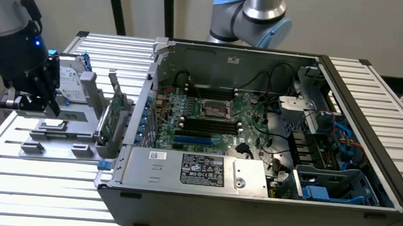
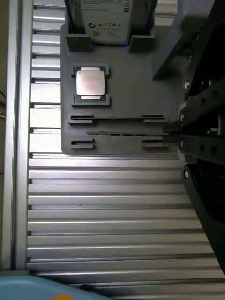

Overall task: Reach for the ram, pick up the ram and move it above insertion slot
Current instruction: 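Pick up the ram and move it above insertion slot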

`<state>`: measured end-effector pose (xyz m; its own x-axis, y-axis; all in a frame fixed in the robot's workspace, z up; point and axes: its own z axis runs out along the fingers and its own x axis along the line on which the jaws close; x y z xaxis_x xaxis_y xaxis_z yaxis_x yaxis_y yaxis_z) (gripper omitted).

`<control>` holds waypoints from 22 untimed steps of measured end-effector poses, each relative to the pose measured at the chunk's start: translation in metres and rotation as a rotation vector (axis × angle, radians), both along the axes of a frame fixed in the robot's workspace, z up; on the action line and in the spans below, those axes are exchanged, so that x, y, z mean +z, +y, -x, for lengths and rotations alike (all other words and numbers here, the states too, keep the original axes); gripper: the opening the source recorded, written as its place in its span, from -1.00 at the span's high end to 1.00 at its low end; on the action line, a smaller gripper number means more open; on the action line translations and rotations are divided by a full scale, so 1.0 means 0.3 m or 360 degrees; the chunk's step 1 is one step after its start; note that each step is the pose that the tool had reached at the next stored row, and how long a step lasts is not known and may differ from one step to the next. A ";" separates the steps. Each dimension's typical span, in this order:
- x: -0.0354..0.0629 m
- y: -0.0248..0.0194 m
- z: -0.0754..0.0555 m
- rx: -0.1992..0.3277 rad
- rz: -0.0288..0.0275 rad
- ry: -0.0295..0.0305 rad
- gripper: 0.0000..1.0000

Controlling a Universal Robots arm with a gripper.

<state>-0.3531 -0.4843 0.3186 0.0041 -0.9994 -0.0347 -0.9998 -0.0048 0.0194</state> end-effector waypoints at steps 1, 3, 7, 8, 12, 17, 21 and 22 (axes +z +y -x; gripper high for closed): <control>0.014 0.000 -0.014 0.0000 -0.00003 0.00000 0.73; 0.042 0.000 -0.043 0.0000 -0.00003 0.00003 0.73; 0.099 0.001 -0.097 0.0000 -0.00009 0.00000 0.73; 0.113 0.002 -0.109 0.0000 -0.00010 -0.00001 0.73; 0.173 0.006 -0.159 0.0000 -0.00007 0.00002 0.73; 0.233 0.016 -0.205 0.0000 -0.00009 0.00000 0.73; 0.247 0.024 -0.240 0.0000 -0.00064 0.00001 0.73; 0.247 0.026 -0.251 0.0000 -0.00081 0.00001 0.73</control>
<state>-0.2777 -0.4766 0.3928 0.0041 -0.9992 -0.0397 -0.9998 -0.0049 0.0194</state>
